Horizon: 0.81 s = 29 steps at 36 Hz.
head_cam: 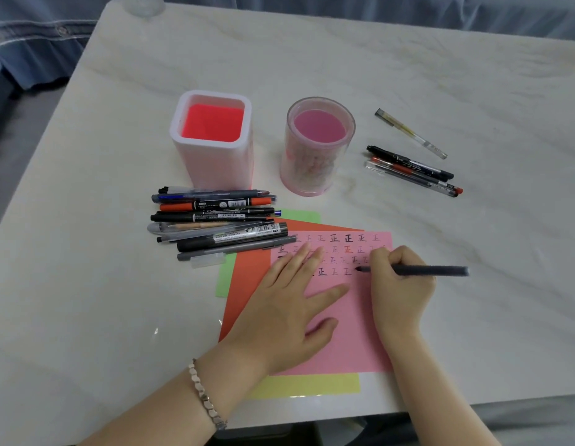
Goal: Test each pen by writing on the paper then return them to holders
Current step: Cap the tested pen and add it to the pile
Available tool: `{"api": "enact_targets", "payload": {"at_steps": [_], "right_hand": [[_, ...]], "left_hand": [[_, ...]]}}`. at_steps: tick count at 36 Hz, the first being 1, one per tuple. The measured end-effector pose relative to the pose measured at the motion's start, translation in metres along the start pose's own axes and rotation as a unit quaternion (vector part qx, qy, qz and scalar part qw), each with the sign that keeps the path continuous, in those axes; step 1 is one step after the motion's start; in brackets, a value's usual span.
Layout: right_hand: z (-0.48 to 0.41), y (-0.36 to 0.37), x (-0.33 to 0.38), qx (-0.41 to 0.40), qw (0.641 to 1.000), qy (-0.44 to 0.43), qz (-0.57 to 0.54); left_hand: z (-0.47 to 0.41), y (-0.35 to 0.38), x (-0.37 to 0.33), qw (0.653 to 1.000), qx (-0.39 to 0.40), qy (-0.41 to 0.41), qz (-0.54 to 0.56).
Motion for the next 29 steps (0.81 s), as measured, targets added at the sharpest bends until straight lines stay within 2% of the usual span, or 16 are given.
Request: {"api": "enact_targets", "payload": {"at_steps": [4, 8, 12, 16, 19, 22, 25, 29], "right_hand": [[-0.001, 0.001, 0.002, 0.000, 1.000, 0.015, -0.008], [0.001, -0.001, 0.008, 0.034, 0.999, 0.029, -0.015], [0.002, -0.005, 0.012, 0.070, 0.997, 0.029, 0.003], [0.004, -0.007, 0.016, 0.108, 0.994, 0.024, 0.017], [0.005, -0.005, 0.018, 0.133, 0.991, 0.030, 0.016], [0.008, -0.003, 0.021, 0.150, 0.988, 0.031, 0.011], [0.011, 0.000, 0.024, 0.168, 0.985, 0.030, 0.001], [0.015, -0.001, 0.030, 0.174, 0.984, 0.025, -0.020]], "left_hand": [[0.000, -0.004, -0.001, 0.999, -0.021, 0.012, 0.033], [0.002, -0.014, -0.001, 0.993, -0.089, 0.026, 0.077], [0.010, -0.037, 0.009, 0.985, -0.172, 0.023, 0.026], [0.026, -0.072, 0.030, 0.966, -0.250, -0.050, -0.051], [0.036, -0.088, 0.046, 0.961, -0.247, -0.087, -0.091], [0.043, -0.092, 0.058, 0.967, -0.209, -0.110, -0.097], [0.046, -0.091, 0.064, 0.974, -0.175, -0.116, -0.084], [0.050, -0.089, 0.063, 0.974, -0.173, -0.137, -0.049]]}}
Point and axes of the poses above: each hand's wrist, its own z-axis away from the middle knuckle, its own y-axis out of the palm, x = y × z, the point moved 4 cm from there along -z, towards the middle knuckle, and after that the axes turned 14 degrees about z, right-handed, at the moved point
